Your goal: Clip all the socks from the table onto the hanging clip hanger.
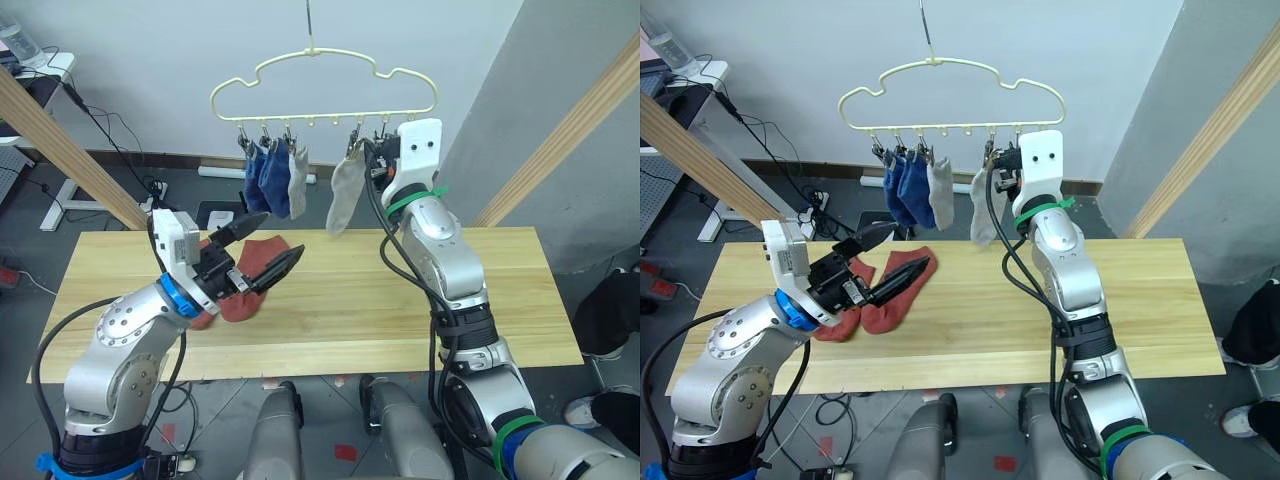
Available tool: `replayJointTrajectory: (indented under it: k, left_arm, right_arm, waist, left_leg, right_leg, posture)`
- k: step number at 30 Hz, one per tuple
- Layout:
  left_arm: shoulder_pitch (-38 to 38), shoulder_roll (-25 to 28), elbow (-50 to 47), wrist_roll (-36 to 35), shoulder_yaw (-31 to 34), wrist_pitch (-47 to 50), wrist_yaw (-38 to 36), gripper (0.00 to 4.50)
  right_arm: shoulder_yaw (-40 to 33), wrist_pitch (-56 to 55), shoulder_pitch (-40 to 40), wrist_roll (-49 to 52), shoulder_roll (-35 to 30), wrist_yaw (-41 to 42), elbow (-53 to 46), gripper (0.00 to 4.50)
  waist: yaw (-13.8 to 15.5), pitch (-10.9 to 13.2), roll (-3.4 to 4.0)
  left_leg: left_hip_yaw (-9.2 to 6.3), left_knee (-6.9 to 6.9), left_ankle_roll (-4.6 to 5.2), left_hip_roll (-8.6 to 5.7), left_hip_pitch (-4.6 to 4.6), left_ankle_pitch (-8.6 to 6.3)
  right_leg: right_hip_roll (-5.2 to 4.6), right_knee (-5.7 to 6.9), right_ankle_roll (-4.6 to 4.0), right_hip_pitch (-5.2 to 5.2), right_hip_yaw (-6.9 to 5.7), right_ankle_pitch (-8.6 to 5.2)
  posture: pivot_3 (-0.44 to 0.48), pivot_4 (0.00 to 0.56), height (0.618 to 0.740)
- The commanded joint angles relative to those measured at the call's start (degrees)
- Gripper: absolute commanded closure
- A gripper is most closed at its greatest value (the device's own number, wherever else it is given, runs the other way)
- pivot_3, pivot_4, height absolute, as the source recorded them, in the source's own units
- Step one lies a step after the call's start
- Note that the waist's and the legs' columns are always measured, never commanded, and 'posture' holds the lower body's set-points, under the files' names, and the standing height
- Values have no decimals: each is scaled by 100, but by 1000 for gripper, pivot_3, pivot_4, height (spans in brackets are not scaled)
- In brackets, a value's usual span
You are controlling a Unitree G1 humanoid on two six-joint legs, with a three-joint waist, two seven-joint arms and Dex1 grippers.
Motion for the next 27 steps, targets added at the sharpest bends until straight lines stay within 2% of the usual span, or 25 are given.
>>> replayJointTrajectory:
  k: [1,10,24,27]
  left_arm:
    - [12,-60,-307,3,-27,-114,59,0]
    - [82,-69,-414,2,-34,-84,141,0]
    - [123,-72,-461,-16,-40,-64,167,0]
    - [130,-75,-467,-22,-51,-56,166,0]
  right_arm:
    - [-16,-112,-250,-25,70,-46,-56,2698]
    - [-44,-158,-503,5,205,-105,216,2698]
    - [-111,-53,-469,117,288,-24,211,2698]
    - [-157,-55,-484,125,284,-37,230,3351]
  waist:
    - [0,0,0]
    - [1,0,0]
    - [2,0,0]
    - [2,0,0]
  left_leg:
    - [0,0,0,0,0,0]
    - [-1,0,0,0,0,0]
    - [-2,0,0,0,-1,0]
    - [-2,0,0,0,-1,0]
  right_leg:
    - [0,0,0,0,0,0]
    - [0,1,0,-1,-1,0]
    - [0,1,0,0,-2,0]
    - [0,1,0,0,-2,0]
  posture:
    - [35,326,740]
    - [43,326,740]
    - [48,324,740]
    - [48,325,740]
